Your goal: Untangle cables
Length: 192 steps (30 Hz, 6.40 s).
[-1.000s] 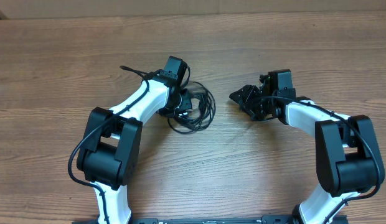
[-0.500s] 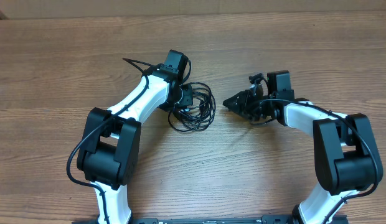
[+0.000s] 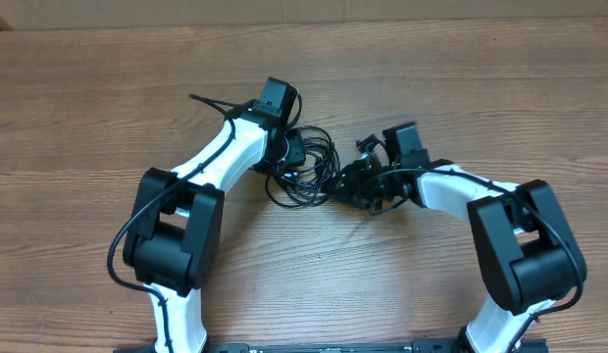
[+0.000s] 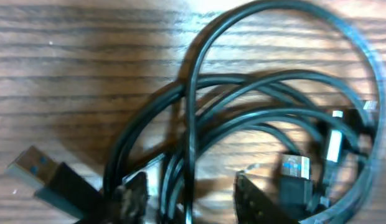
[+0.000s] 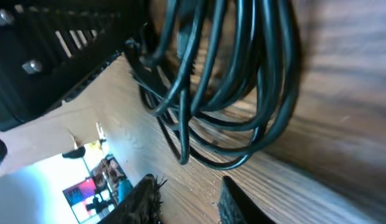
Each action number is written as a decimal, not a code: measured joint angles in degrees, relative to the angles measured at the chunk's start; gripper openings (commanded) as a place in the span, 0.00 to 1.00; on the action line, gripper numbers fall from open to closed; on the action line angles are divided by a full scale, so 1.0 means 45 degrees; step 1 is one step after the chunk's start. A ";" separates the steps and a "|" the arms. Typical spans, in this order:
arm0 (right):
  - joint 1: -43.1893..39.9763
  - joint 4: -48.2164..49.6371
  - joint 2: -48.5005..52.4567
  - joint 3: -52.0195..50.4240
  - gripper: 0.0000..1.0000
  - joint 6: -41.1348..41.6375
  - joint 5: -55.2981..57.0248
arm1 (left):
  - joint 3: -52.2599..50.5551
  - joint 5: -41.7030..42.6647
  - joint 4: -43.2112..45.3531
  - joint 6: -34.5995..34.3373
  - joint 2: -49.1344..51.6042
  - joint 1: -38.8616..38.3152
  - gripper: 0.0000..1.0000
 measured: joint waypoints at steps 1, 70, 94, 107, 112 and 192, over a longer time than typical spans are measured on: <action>0.0165 0.0005 0.0000 0.0000 0.23 0.0437 0.0306 | 0.0015 0.0005 -0.0019 0.0010 0.0175 0.0000 0.45; 0.1515 0.2210 0.0257 -0.0049 0.27 0.3920 0.2463 | 0.0471 0.1161 0.0117 0.1938 0.0641 0.0010 0.26; 0.1904 0.2098 0.0291 -0.0049 0.04 0.4308 0.1540 | 0.0471 0.1059 0.0107 0.1943 0.0641 0.0010 0.22; 0.2569 0.0646 0.0296 -0.0049 0.04 0.4313 -0.0379 | 0.0471 0.1059 0.0151 0.1943 0.0651 0.0000 0.23; 0.3342 -0.0282 0.0296 -0.0049 0.04 0.4299 -0.0573 | 0.0471 0.1073 0.0170 0.1943 0.0651 0.0000 0.23; 0.1059 -0.1637 -0.0578 0.0034 0.08 0.3220 0.4318 | 0.0797 0.2210 -0.1836 0.3079 -0.0151 0.0568 0.85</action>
